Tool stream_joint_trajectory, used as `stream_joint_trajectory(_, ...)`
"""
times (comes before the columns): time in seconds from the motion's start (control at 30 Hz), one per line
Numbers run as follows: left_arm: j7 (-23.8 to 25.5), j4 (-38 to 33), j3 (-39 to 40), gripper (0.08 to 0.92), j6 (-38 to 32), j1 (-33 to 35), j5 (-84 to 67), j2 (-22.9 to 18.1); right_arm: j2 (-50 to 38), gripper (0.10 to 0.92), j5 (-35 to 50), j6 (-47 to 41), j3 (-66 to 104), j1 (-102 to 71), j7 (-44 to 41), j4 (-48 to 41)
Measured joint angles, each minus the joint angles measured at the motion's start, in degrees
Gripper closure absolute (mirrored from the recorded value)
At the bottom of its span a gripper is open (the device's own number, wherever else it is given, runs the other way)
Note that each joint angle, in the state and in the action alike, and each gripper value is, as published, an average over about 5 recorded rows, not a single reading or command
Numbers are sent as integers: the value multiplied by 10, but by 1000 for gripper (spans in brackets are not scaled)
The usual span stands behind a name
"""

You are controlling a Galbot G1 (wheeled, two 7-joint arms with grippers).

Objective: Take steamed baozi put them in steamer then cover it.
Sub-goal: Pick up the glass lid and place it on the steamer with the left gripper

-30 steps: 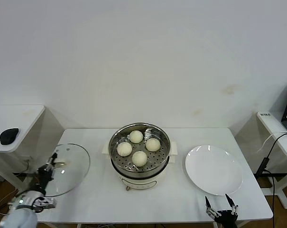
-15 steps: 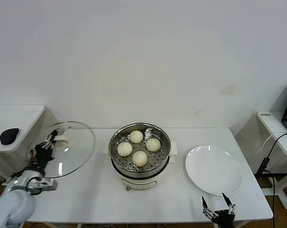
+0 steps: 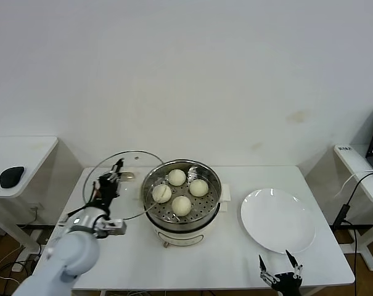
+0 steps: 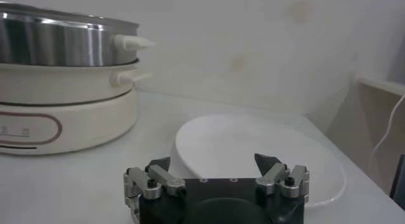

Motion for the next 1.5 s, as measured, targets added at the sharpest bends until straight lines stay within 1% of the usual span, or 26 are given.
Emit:
stream_joint_trajectory(0.33,47,29,89,853,40,-71,88,-83,3,203,-19,9,4,0,5,-7)
stream_joint_trajectory(0.53,69,53,124,853,56,-92,126,-134,4,203,-26,14,6,0,6,-14)
stream_joint_trajectory(0.77,88,80,144,853,70,-106,152,-183,5,203,-34,17,3,2,8,-21)
stream_joint_trajectory(1.13,104,104,162,853,77,-108,192,-240,5,203,-44,19,-3,3,9,-29)
stream_joint_trajectory(1.5,105,108,162,853,70,-100,224,-260,5,203,-47,21,-5,3,9,-33)
